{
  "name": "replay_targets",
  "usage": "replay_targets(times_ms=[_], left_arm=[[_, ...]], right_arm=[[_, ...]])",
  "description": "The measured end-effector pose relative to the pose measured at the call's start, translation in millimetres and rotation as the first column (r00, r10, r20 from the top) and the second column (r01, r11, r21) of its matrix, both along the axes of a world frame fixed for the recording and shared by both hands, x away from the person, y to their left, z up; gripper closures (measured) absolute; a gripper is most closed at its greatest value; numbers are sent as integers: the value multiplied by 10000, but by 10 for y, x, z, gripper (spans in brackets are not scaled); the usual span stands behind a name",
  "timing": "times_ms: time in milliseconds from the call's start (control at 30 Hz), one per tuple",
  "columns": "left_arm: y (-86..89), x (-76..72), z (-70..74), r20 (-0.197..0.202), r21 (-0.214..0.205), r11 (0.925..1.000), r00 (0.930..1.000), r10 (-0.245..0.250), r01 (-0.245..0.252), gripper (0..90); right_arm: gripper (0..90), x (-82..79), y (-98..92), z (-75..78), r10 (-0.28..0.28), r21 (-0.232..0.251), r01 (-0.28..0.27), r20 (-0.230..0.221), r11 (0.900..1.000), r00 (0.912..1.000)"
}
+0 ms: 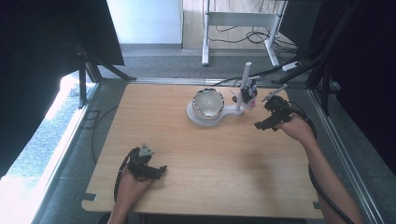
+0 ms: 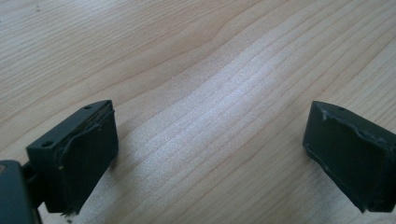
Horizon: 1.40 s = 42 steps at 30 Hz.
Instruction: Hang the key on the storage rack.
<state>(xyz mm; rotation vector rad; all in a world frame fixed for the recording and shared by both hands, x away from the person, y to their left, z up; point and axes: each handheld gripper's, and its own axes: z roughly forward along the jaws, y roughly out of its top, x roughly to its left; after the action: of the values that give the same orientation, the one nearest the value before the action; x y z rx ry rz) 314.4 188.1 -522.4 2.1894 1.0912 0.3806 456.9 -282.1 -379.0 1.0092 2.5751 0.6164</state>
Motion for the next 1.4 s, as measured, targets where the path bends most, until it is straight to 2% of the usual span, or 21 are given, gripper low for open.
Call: replay_targets(times_ms=[400, 1100, 1400], left_arm=[[1, 1, 0, 12, 15, 10000, 10000, -13, 13, 31], [-1, 1, -1, 24, -11, 10000, 10000, 10, -10, 32], [-2, -1, 0, -3, -28, 10000, 10000, 17, -17, 32]], right_arm=[[44, -244, -2, 7, 139, 76, -140, 166, 9999, 9998], [50, -804, 1, -53, 679, -46, -678, 350, 9977, 9971], [52, -1073, 34, -97, 962, -47, -961, 608, 9954, 9935]])
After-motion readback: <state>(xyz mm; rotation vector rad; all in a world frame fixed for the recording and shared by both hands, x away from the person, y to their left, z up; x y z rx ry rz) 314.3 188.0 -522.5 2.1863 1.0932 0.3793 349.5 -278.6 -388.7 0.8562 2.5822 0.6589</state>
